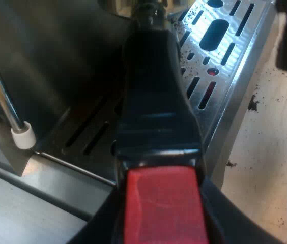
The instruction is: Put the handle in the coffee machine
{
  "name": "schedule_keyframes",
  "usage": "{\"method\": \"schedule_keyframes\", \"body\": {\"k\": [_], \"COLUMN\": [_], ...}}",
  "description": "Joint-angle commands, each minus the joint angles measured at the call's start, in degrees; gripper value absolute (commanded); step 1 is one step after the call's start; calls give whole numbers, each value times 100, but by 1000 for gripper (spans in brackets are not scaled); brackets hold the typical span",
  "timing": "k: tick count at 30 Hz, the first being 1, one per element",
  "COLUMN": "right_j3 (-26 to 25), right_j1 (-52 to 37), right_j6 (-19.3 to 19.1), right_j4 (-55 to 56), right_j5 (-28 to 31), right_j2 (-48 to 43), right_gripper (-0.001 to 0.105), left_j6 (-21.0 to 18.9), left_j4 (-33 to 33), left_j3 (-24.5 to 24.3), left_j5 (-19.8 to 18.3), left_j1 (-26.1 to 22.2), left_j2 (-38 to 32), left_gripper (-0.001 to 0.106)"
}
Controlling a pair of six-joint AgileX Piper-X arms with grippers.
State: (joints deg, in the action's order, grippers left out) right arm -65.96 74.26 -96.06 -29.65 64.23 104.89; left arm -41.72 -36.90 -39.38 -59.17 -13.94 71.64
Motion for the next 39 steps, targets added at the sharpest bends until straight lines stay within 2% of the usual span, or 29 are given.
{"method": "schedule_keyframes", "body": {"k": [1, 9, 23, 29, 39], "right_j3": [-52, -52, -52, -52, -52], "right_j1": [-10, -93, -93, -93, -93], "right_j6": [-390, -483, -539, -539, -539], "right_j4": [-309, -309, -309, -309, -309], "right_j5": [289, 580, 579, 579, 579], "right_j2": [-13, -16, -16, -16, -16], "right_gripper": [45, 45, 45, 45, 45], "left_j6": [-41, -41, -81, -316, -326], "left_j4": [121, 121, 247, 254, 368], "left_j3": [-55, -55, -150, -283, -295], "left_j5": [-470, -515, -644, -797, -895], "left_j1": [3, 3, 13, 13, 13], "left_j2": [-51, 49, 46, 46, 46], "left_gripper": [0, 0, 0, 0, 0]}}
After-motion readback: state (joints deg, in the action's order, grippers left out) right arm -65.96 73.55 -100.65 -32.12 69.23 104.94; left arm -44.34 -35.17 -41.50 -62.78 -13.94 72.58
